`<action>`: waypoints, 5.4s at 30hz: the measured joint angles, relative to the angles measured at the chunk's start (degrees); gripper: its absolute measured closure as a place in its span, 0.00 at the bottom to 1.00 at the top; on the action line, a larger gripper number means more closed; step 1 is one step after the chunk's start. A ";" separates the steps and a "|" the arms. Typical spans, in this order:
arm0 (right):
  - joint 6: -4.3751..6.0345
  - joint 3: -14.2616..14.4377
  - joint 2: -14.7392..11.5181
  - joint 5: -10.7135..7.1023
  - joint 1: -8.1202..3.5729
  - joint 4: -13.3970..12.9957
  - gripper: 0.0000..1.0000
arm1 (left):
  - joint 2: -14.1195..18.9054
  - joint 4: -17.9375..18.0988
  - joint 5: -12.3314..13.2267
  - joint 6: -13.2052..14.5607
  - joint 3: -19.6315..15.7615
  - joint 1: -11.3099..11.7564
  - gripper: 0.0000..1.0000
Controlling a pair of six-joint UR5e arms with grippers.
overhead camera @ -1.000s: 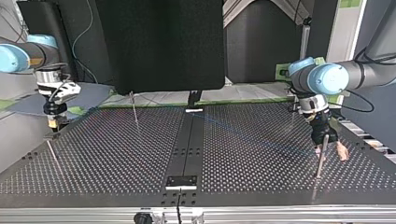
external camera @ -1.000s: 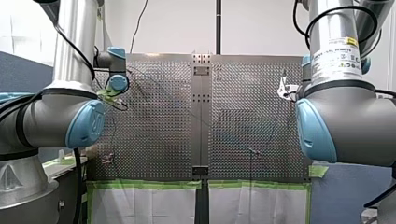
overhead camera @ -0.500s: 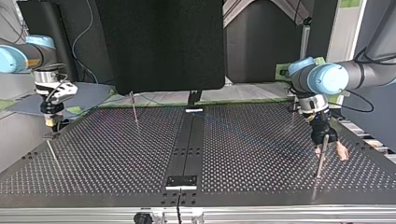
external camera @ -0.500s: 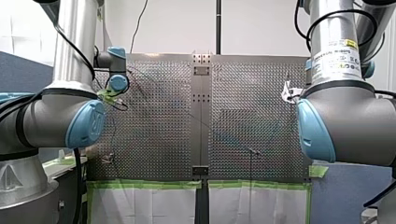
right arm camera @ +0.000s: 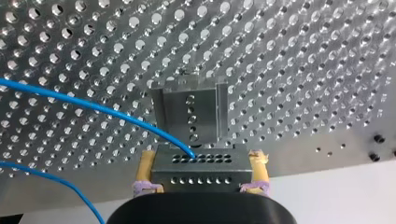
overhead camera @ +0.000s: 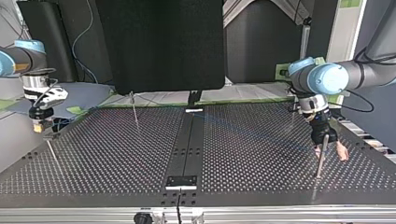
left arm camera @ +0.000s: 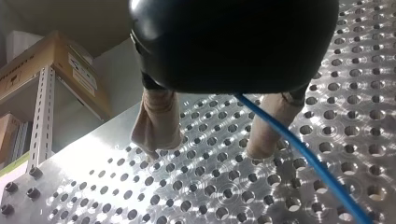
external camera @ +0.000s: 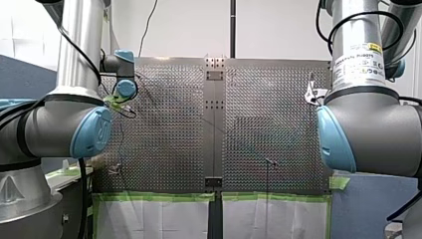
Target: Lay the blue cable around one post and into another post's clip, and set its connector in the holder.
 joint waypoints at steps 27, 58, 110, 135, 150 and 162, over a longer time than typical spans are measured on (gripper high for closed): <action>-1.50 -3.84 1.25 -12.45 -2.23 6.12 1.00 | 0.00 -0.40 0.01 0.82 0.01 -0.19 0.00; -3.55 -6.89 4.72 -16.08 -3.46 4.44 1.00 | 0.00 -0.86 -0.22 2.63 0.01 0.09 0.00; -2.50 -9.10 5.13 -13.65 -1.78 6.31 1.00 | -0.01 -0.60 -0.14 3.26 0.01 0.20 0.00; -2.62 -9.11 5.29 -13.38 -1.78 5.37 1.00 | 0.00 -0.60 -0.22 3.35 0.01 0.20 0.00; -2.67 -9.11 5.38 -13.39 -1.77 5.24 0.85 | 0.00 -0.60 -0.16 3.35 0.01 0.19 0.00; -2.69 -9.09 5.52 -13.23 -1.77 5.57 0.02 | 0.00 -0.60 -0.23 3.38 0.01 0.19 0.00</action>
